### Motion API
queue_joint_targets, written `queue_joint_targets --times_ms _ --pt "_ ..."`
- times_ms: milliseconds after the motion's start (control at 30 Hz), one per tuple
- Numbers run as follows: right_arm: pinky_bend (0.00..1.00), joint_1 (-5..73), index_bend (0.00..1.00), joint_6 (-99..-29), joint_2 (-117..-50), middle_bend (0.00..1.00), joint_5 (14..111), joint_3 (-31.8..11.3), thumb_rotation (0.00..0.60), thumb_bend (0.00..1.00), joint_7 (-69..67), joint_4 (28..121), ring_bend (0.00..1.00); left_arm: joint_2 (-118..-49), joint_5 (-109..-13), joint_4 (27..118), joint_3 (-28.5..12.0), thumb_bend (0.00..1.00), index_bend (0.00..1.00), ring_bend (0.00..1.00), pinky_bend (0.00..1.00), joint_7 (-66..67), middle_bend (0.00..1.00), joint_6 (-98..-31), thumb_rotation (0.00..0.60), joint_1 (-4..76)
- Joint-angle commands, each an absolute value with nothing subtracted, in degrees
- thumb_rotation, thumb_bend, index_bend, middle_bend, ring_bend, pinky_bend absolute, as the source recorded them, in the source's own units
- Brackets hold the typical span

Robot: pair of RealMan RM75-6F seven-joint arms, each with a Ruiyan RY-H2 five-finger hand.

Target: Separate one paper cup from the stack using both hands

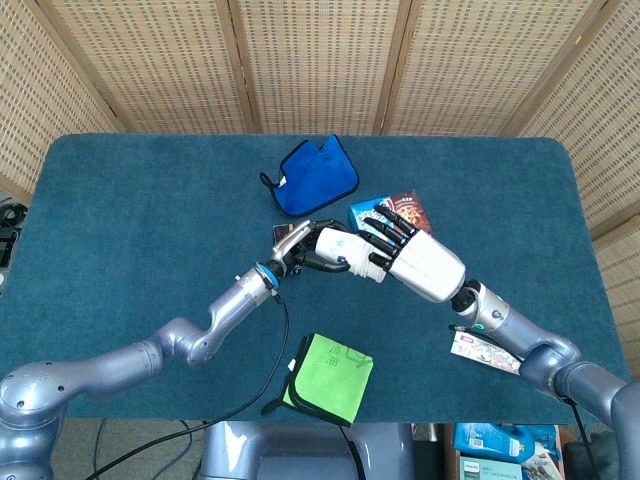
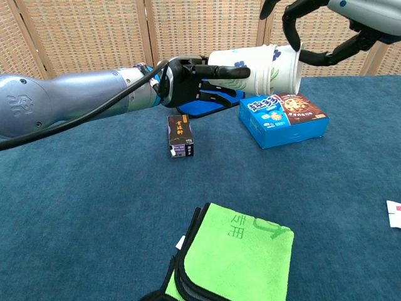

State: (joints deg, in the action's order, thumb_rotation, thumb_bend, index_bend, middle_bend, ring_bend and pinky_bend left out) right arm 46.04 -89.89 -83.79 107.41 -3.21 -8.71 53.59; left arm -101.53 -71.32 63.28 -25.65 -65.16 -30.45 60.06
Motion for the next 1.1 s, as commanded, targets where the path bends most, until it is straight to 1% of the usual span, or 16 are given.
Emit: queue_joint_targets --times_ms 33,333,500,667,800,900,1100 --pt "0.19 45.0 0.66 -91.0 -83.0 0.38 107.7 -2.5 0.6 0.56 -8.7 52.8 0.24 -101.0 -71.5 62.9 -25.6 0.12 0.52 0.51 0.49 -66.1 0.48 -30.6 0.6 59.4" --pt "0.19 41.4 0.66 -93.4 -80.2 0.38 107.7 -0.4 0.6 0.56 -8.2 50.6 0.24 -95.8 -73.9 61.8 -24.3 0.12 0.52 0.51 0.49 -69.2 0.48 -31.8 0.6 55.7" --pt "0.19 39.7 0.66 -92.9 -79.0 0.38 107.6 1.0 0.6 0.56 -8.1 48.7 0.24 -91.3 -77.3 59.9 -21.8 0.12 0.52 0.51 0.49 -66.9 0.48 -34.4 0.6 53.5" --pt "0.19 39.0 0.66 -91.4 -78.2 0.38 108.6 2.9 0.6 0.56 -7.0 46.7 0.24 -87.2 -80.7 57.6 -18.3 0.12 0.52 0.51 0.49 -60.3 0.48 -37.9 0.6 51.7" --pt "0.19 39.1 0.66 -89.2 -77.0 0.38 110.4 5.0 0.6 0.56 -4.4 46.4 0.24 -83.5 -83.5 56.4 -14.4 0.12 0.52 0.51 0.49 -51.5 0.48 -40.4 0.6 50.1" --pt "0.19 40.0 0.66 -86.6 -75.6 0.38 112.5 6.8 0.6 0.56 -1.1 47.3 0.24 -80.6 -85.5 56.5 -11.1 0.12 0.52 0.51 0.49 -44.7 0.48 -41.1 0.6 48.8" --pt "0.19 42.2 0.66 -82.1 -72.7 0.38 115.4 8.7 0.6 0.56 5.6 51.2 0.24 -79.0 -83.9 58.3 -8.7 0.12 0.52 0.51 0.49 -34.1 0.48 -41.0 0.6 47.0"
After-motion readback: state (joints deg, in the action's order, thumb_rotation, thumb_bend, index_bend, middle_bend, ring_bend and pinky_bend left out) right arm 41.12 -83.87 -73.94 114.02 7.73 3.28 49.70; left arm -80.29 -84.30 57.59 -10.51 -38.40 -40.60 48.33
